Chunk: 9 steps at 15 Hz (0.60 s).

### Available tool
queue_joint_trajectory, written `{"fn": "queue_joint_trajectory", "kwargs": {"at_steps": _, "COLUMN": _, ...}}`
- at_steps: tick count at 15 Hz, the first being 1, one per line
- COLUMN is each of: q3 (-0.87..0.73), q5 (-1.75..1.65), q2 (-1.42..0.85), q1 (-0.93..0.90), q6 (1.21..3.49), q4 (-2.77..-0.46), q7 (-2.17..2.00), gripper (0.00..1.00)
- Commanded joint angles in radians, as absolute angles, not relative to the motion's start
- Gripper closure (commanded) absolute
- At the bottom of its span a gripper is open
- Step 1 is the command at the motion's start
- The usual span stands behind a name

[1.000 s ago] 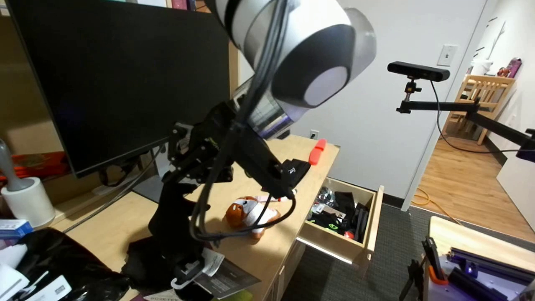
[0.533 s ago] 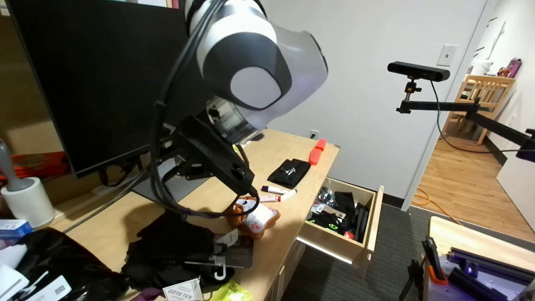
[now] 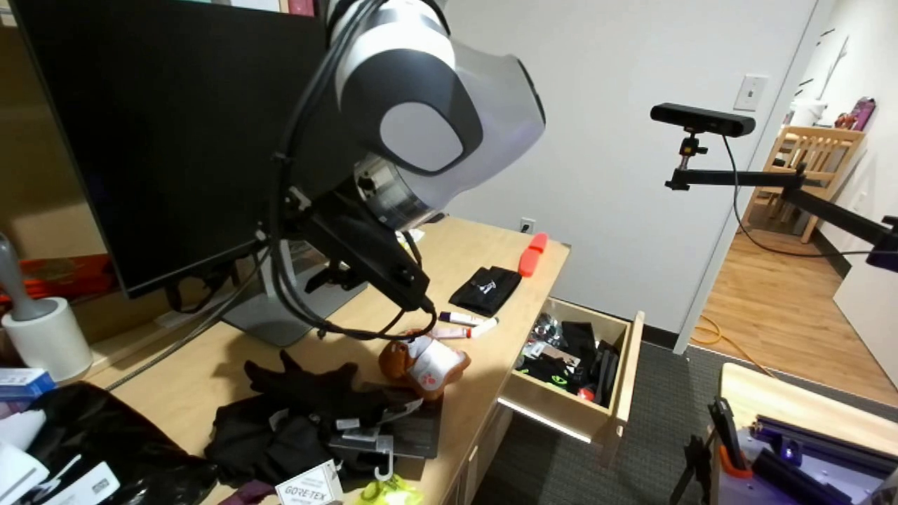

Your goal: Place the set of socks in the left side of the desk

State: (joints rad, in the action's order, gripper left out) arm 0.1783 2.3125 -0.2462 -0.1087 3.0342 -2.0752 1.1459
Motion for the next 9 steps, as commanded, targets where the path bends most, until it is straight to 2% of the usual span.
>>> {"fn": "queue_joint_trajectory", "kwargs": {"at_steps": 1, "q3": 0.178, "q5": 2.26, "q2": -0.139, "q1": -0.092, "q6": 3.045, "q4": -2.171, "q7": 1.16, "gripper": 0.0}}
{"fn": "queue_joint_trajectory", "kwargs": {"at_steps": 4, "q3": 0.198, "q5": 2.109, "q2": -0.031, "q1": -0.068, "q6": 3.04, "q4": -2.271, "q7": 1.055, "gripper": 0.0}}
{"fn": "queue_joint_trajectory", "kwargs": {"at_steps": 5, "q3": 0.15, "q5": 2.013, "q2": 0.0, "q1": -0.117, "q6": 3.039, "q4": -2.31, "q7": 0.96, "gripper": 0.0}}
{"fn": "queue_joint_trajectory", "kwargs": {"at_steps": 6, "q3": 0.192, "q5": 1.926, "q2": 0.022, "q1": -0.071, "q6": 3.039, "q4": -2.343, "q7": 0.891, "gripper": 0.0}}
{"fn": "queue_joint_trajectory", "kwargs": {"at_steps": 9, "q3": 0.132, "q5": 1.669, "q2": 0.078, "q1": -0.088, "q6": 3.02, "q4": -2.425, "q7": 0.68, "gripper": 0.0}}
